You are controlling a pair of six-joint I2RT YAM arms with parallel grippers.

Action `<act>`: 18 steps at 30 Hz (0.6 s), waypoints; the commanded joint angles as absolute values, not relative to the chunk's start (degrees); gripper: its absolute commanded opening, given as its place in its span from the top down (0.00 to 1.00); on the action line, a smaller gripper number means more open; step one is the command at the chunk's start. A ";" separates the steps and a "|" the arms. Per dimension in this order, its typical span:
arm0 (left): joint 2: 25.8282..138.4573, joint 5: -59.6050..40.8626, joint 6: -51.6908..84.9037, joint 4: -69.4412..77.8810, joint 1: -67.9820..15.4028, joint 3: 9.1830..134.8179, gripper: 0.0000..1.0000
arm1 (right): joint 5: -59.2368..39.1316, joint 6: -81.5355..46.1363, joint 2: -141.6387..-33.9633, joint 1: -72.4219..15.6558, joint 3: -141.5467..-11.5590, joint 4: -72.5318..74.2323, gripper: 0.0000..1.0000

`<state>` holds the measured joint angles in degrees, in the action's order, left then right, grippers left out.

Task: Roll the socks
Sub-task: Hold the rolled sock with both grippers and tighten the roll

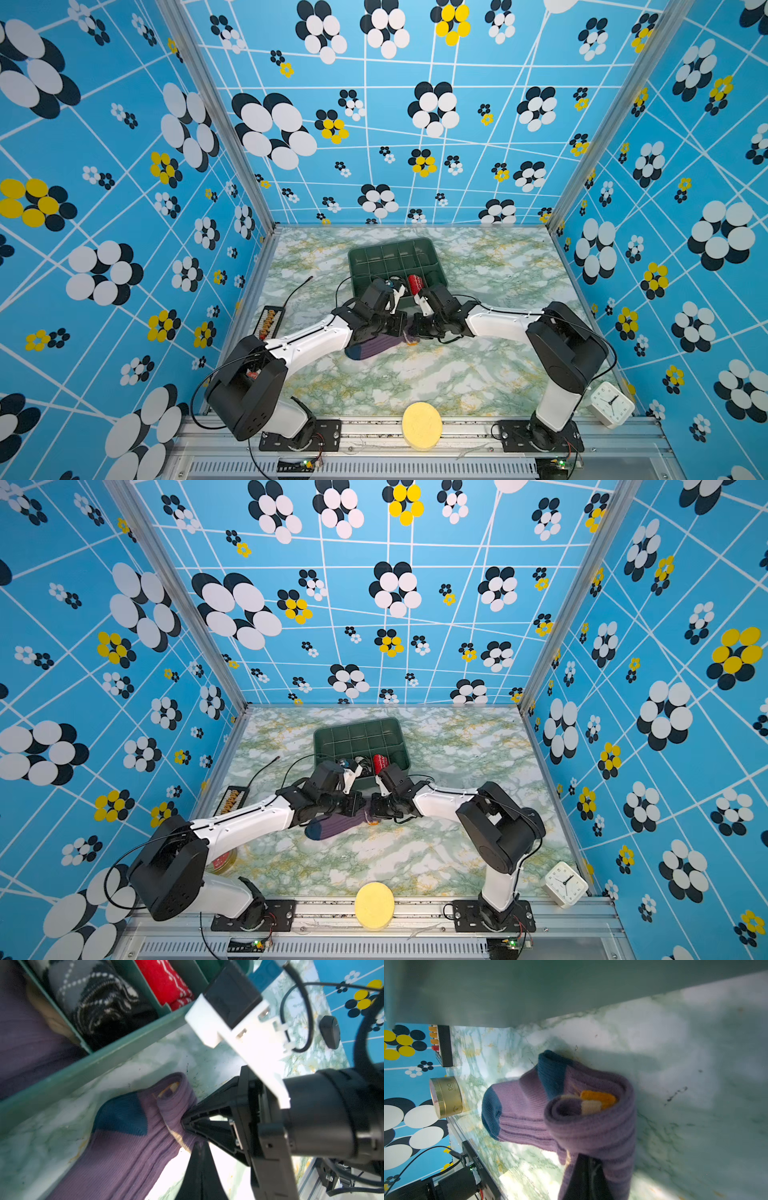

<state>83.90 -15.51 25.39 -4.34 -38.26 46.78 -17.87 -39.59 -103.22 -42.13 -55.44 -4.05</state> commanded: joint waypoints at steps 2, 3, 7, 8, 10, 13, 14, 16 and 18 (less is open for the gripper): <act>87.63 -16.35 27.10 2.42 -38.57 46.27 1.00 | -9.93 -38.32 -106.52 -41.84 -52.65 -17.12 0.94; 88.24 -16.27 27.61 3.82 -38.58 45.91 1.00 | -9.93 -38.32 -106.68 -41.84 -52.73 -17.13 0.94; 90.53 -16.83 28.39 6.15 -39.00 46.25 1.00 | -10.13 -38.32 -106.92 -41.92 -53.00 -16.91 0.94; 91.12 -16.87 28.40 6.11 -39.19 46.48 1.00 | -10.11 -38.32 -107.05 -41.92 -53.13 -16.96 0.94; 92.03 -16.83 28.32 6.07 -39.37 46.82 1.00 | -10.11 -38.32 -107.05 -41.92 -53.26 -16.96 0.94; 93.39 -16.20 28.15 5.82 -39.46 47.11 1.00 | -10.03 -38.32 -107.05 -41.92 -53.35 -16.86 0.94; 94.00 -15.94 28.04 5.67 -39.40 47.24 1.00 | -10.02 -38.32 -107.05 -41.95 -53.28 -16.74 0.94; 95.38 -15.12 27.86 5.16 -39.46 47.44 1.00 | -10.02 -38.32 -107.05 -41.92 -53.26 -16.75 0.94; 96.59 -13.97 27.73 4.50 -39.46 47.55 1.00 | -10.09 -38.30 -106.96 -41.92 -53.19 -16.61 0.93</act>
